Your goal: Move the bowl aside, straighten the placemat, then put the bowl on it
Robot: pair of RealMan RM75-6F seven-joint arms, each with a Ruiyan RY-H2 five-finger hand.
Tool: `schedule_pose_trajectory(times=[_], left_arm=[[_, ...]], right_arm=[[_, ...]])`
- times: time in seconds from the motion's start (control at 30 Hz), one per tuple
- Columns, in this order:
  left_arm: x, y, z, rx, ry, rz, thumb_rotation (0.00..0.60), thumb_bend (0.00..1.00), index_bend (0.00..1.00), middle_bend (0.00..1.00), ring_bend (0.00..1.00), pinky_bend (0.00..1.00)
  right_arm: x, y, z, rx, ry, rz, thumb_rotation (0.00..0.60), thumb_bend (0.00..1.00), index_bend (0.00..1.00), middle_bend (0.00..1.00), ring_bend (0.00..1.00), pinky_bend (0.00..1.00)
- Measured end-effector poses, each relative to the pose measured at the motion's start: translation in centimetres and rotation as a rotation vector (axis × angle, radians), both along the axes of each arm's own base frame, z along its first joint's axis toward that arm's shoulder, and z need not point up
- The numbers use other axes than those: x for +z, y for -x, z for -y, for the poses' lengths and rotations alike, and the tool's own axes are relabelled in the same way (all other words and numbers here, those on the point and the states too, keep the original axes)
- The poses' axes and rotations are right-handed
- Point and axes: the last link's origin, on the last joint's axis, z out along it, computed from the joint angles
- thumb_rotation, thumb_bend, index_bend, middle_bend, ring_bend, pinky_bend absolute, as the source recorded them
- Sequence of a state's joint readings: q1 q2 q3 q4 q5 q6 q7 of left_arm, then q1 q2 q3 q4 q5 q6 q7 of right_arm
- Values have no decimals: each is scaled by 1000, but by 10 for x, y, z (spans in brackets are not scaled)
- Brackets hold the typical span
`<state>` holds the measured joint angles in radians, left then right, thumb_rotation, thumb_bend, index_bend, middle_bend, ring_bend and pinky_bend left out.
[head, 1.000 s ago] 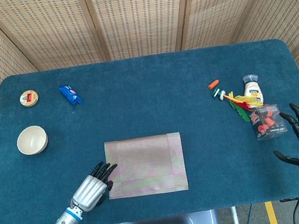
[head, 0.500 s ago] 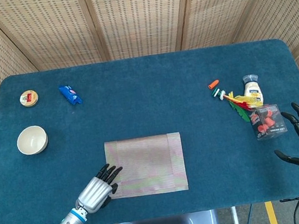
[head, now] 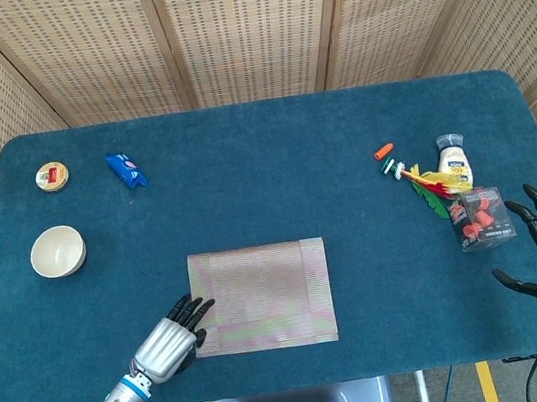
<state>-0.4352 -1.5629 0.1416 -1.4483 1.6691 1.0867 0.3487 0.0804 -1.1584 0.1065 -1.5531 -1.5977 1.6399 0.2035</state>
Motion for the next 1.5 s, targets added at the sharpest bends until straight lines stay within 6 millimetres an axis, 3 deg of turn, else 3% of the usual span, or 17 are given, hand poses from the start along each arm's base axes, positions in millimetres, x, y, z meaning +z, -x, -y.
schedule_pose_trajectory(times=[0.4,0.6,0.93,1.17,1.27,1.5], left_arm=[[-9,-1,-3,-3,-14,-8,600,345,516,0,0,0],[-13,-8,-4,-9,-24,21,600,434,521,0,0,0],[-16,-13,-4,-13,-15,23,600,434,523,0,0,0],[-16,-13,-5,-9,-25,20,600,460,642,0,0,0],[-17,-14,-5,-7,-24,26,600,521,660,0,0,0],[-15,-15,-9,-4,-29,36,600,529,664,0,0,0]], right_arm=[[2,0,0,-2,3,8,600,88,173,0,0,0],[0,0,0,0,-2,5,600,89,173,0,0,0],[2,0,-1,1,1,9,600,89,173,0,0,0],[1,-1,-1,5,-2,10,600,88,173,0,0,0],[1,-1,-1,4,-2,12,600,88,173,0,0,0],[1,-1,-1,5,-3,15,600,88,173,0,0,0]])
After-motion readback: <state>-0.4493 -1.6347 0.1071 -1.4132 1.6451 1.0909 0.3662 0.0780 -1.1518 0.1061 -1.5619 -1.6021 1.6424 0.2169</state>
